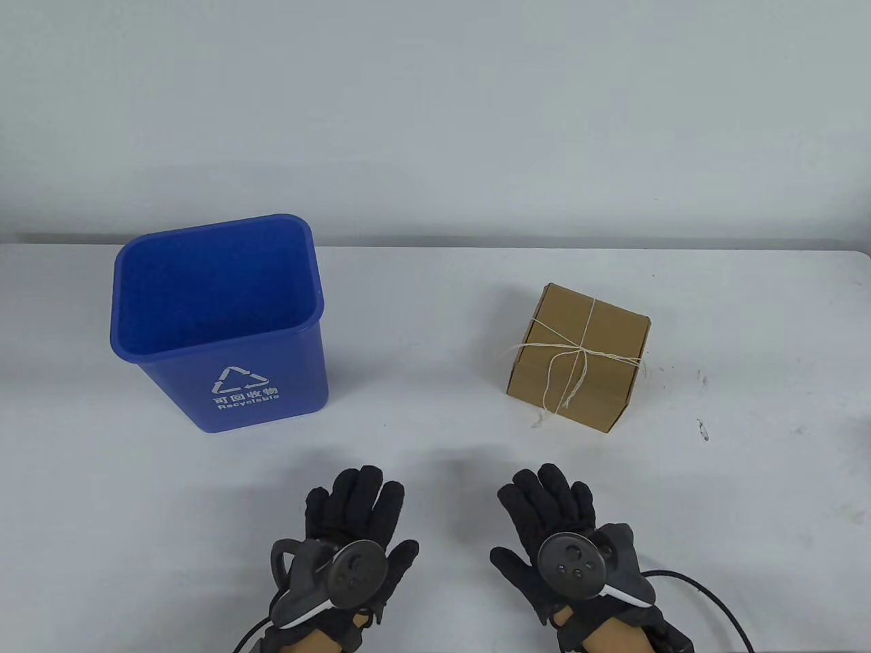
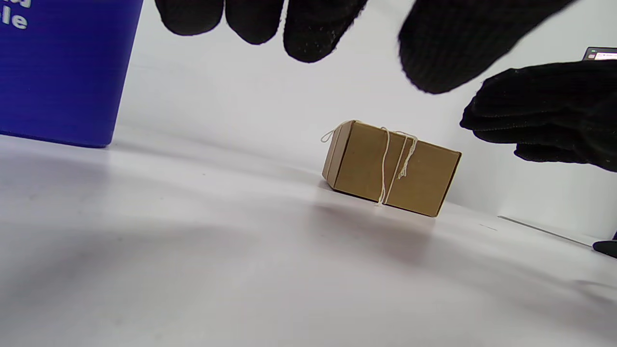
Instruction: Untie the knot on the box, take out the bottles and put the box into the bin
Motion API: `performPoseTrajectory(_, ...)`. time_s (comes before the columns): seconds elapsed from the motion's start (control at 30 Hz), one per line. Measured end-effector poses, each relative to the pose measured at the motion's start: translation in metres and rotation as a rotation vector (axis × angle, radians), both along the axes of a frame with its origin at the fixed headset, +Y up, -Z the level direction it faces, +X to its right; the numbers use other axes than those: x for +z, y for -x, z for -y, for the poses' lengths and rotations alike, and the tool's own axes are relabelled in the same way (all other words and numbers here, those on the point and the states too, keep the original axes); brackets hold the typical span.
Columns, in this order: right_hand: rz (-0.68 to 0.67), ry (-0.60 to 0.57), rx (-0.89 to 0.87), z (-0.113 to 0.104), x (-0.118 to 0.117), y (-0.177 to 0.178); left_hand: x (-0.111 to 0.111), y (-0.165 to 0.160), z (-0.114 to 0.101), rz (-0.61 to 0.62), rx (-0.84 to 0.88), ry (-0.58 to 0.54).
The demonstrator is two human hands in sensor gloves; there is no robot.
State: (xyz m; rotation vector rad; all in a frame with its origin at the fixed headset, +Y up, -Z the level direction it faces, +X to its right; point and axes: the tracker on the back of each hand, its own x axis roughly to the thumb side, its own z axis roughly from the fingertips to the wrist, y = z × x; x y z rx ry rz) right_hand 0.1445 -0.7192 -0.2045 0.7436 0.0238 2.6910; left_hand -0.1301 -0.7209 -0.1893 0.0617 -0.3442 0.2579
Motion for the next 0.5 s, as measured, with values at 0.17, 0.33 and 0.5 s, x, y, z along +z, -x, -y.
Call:
performPoseTrajectory(0.17,-0.009,0.001,0.005,0.0005,0.0006,0.0013,-0.0003,0.0026,-0.0001,-0.012,0.010,0.003)
performPoseTrajectory(0.33,-0.003,0.012,0.003,0.0015,-0.0001,-0.0005,-0.0002,0.0002,-0.0006,-0.014,0.004,-0.001)
performPoseTrajectory(0.5,0.007,0.011,0.017,0.0022,-0.0055,-0.0018,-0.0012,0.0006,0.0003,-0.007,0.012,0.012)
